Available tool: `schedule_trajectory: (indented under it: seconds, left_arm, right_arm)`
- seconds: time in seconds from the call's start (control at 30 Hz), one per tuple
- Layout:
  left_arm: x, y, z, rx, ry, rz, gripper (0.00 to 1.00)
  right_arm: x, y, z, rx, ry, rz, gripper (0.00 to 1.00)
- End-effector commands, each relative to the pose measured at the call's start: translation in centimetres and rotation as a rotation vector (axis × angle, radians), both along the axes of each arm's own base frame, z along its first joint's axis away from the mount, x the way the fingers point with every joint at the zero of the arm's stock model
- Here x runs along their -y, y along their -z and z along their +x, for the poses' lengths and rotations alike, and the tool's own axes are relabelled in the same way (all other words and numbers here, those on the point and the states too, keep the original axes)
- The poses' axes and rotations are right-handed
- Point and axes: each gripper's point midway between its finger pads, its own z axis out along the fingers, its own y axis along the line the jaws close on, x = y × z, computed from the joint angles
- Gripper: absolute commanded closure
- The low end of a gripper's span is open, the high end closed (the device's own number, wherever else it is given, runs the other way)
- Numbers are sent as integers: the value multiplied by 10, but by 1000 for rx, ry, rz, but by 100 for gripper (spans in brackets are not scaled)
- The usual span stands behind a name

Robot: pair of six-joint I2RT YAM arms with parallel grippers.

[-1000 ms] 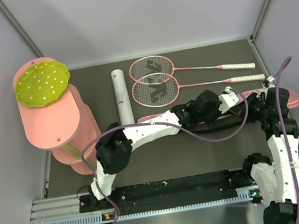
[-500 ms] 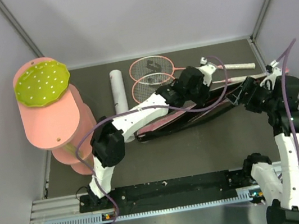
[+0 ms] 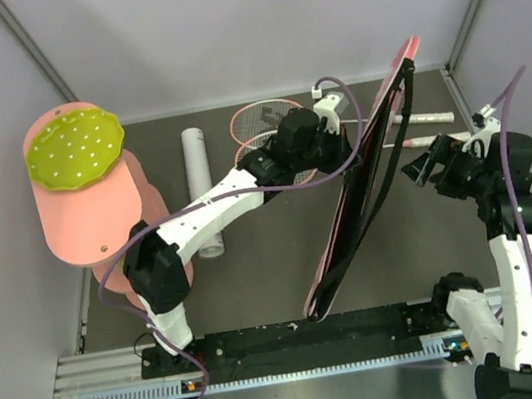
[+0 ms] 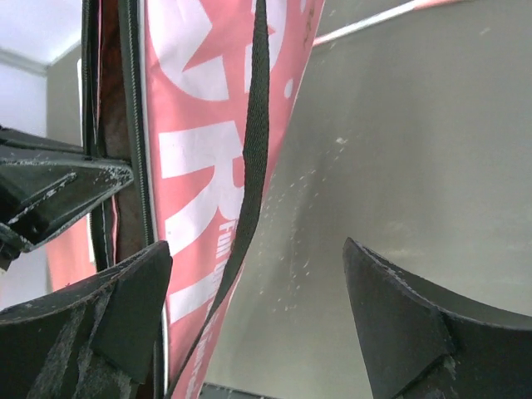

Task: Pack up the badminton gear

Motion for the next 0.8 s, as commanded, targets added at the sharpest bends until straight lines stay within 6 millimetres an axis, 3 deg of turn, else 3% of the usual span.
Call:
schedule_trajectory:
  seconds: [0.0,0.3,0.4,0.5,0.6,0.63,0.7,0.77]
  left_arm:
    - [-4,-43,-6,32,23,-145,100]
    - [-5,-36,-11,-34,61,-181,100]
    - [-6,-31,-12,-54,65,-181,100]
    - [-6,-24,-11,-70,63,-181,100]
    - [-6,-14,-10,-93,59,-174,100]
    - [-7,-8,-6,-103,51,-168,100]
    - [-10,-2,0,-113,40,-161,100]
    - [-9,10,4,-132,35,-144,100]
  right_arm:
    - [-37,6,17,57,-186,173,19]
    - [-58,68,38,-58,-228,226,29]
    - [-63,82,43,-81,-235,238,39]
    - [-64,94,46,-104,-238,244,57]
    - [-67,88,48,-79,-262,222,76]
    - [-68,83,47,-78,-262,212,89]
    - [-69,67,41,-48,-278,188,99]
    - [-71,42,37,-8,-275,171,100]
